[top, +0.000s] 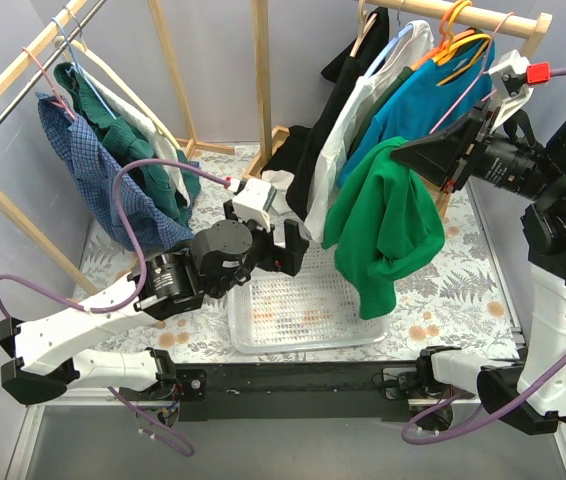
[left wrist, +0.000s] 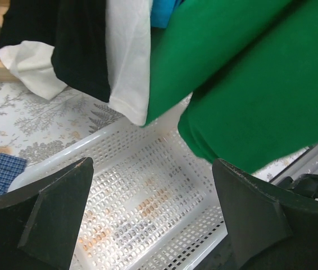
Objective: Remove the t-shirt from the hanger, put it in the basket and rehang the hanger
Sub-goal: Place the T-shirt in the bin.
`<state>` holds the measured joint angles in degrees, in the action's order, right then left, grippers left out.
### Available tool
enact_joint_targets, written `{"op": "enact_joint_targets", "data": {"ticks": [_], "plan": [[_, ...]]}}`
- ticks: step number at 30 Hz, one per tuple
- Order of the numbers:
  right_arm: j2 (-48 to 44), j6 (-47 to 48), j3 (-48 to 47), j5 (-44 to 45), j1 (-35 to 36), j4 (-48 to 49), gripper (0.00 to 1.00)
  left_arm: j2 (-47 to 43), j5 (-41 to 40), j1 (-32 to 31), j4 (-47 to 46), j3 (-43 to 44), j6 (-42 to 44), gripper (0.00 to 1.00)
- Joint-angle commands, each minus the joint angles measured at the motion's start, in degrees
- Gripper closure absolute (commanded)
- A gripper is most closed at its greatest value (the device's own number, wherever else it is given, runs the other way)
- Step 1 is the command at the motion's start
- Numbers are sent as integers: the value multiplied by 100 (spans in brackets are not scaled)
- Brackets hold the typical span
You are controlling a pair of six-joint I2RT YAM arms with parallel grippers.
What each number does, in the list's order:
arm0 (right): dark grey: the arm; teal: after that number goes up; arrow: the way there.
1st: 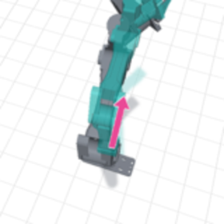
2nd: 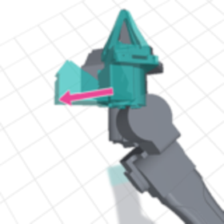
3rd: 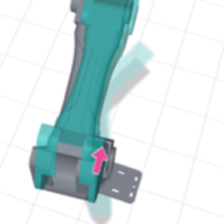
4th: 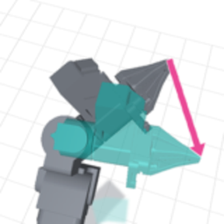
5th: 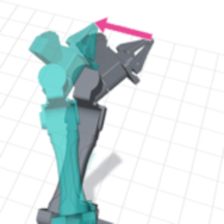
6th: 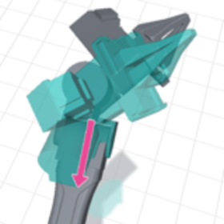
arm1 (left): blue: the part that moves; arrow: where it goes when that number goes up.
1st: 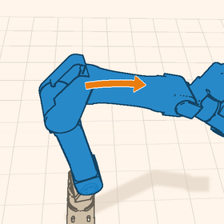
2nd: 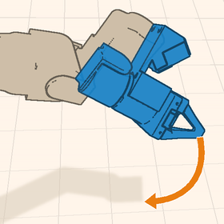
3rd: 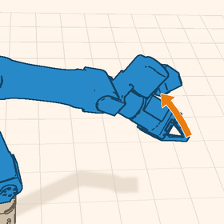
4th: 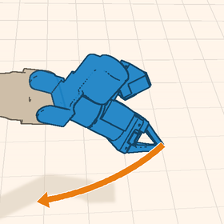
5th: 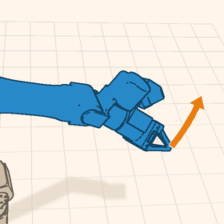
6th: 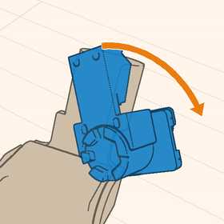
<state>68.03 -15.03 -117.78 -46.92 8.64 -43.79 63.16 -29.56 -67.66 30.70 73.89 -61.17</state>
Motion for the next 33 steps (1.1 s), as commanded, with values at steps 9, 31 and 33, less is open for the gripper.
{"op": "enact_joint_targets", "data": {"ticks": [9,31,33], "plan": [[-465,-511,1782,-758,93,1953,99,-401,-595,25,384,108,-80,13],[-862,282,5606,5094,4251,1153,99,-339,-700,16,402,12,-62,13],[-844,132,5870,5445,4268,1171,99,-322,-700,25,402,12,-45,13]]}}
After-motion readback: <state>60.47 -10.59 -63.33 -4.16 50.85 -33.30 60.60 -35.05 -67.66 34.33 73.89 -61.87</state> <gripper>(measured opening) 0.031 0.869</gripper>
